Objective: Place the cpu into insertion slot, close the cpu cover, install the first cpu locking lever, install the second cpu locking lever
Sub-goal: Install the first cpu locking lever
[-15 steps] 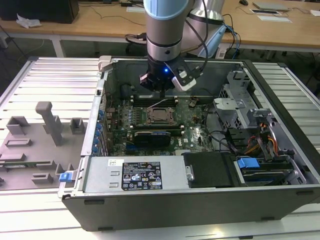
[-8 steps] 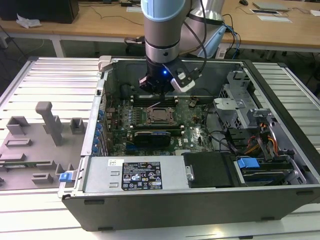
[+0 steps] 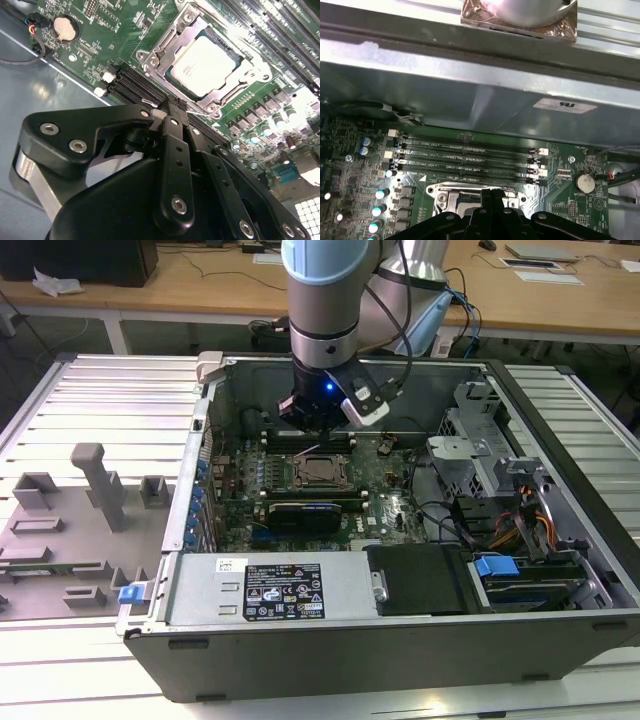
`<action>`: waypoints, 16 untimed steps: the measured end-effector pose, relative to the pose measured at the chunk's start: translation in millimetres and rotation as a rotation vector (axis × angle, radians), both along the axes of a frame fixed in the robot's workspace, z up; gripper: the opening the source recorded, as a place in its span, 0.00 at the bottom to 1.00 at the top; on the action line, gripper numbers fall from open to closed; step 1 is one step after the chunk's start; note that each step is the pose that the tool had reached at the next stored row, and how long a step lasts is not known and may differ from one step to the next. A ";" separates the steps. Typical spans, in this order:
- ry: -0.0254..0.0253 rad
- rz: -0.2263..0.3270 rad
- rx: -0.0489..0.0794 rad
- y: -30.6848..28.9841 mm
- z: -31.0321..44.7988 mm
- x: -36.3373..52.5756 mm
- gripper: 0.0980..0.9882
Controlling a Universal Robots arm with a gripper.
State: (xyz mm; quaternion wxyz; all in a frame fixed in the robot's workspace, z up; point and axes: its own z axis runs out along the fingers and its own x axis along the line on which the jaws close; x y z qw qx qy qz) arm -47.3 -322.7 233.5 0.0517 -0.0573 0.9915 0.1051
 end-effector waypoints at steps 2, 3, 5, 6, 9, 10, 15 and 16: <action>-0.0003 0.000 0.000 2.2 -1.4 0.0 0.01; -0.0005 0.000 0.000 2.6 -1.8 0.0 0.01; -0.0005 0.000 0.000 3.1 -2.4 0.0 0.01; -0.0003 0.000 0.000 3.1 -2.3 -0.1 0.01; -0.0067 0.000 -0.003 3.3 -3.5 -0.3 0.01; -0.0099 0.000 -0.003 3.3 -4.2 -0.3 0.01; -0.0173 0.000 -0.004 4.8 -7.5 -0.6 0.01; -0.0173 0.000 -0.004 5.3 -7.8 -0.6 0.01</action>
